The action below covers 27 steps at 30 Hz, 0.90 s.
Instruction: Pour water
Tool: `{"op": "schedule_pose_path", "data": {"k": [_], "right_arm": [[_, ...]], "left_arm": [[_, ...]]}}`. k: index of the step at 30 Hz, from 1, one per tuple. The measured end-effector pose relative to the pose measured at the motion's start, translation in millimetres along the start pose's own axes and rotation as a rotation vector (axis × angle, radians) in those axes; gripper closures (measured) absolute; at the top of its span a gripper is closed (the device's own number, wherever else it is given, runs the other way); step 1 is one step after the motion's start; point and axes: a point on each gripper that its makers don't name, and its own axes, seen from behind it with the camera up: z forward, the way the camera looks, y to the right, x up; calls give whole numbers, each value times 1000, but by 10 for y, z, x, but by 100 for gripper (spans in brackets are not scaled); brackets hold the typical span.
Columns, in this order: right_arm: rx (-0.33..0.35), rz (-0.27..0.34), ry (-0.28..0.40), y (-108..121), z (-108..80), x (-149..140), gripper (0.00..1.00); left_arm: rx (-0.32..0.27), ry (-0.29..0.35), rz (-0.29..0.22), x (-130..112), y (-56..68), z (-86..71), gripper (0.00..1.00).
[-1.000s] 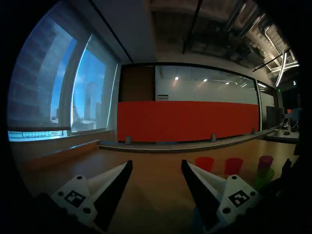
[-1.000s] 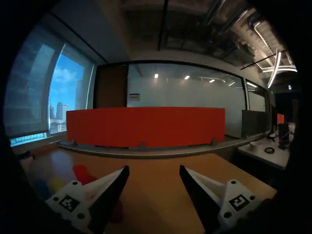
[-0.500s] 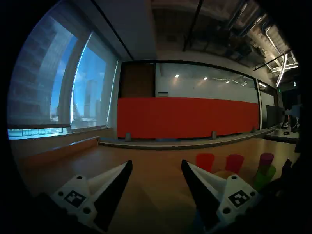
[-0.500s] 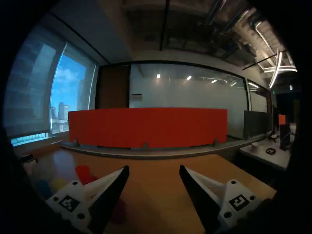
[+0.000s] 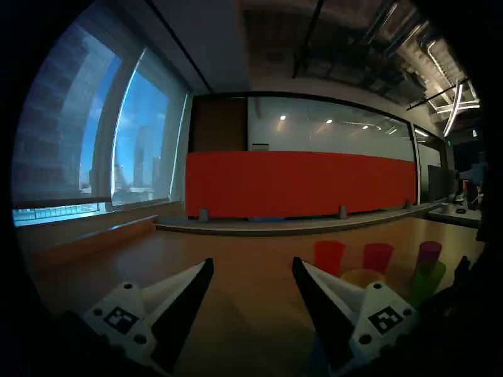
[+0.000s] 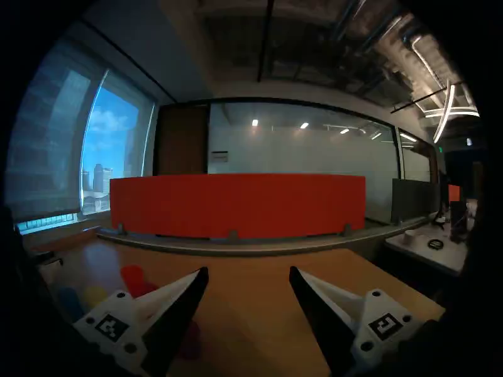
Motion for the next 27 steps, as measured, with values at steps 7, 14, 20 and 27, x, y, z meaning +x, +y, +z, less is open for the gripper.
{"op": "schedule_pose_path", "data": {"k": [7, 14, 20, 27], "right_arm": [[1, -12, -1, -11, -10, -10, 0], [5, -15, 9, -22, -39, 2, 0], [-3, -18, 20, 17, -76, -71, 1], [-6, 5, 10, 74, -48, -322, 0]], "left_arm": [[-2, -15, 3, -50, 2, 23, 7], [-16, -18, 5, -51, 36, 26, 7], [-17, -18, 5, -47, 40, 23, 7], [-16, -18, 5, -51, 40, 21, 7]]}}
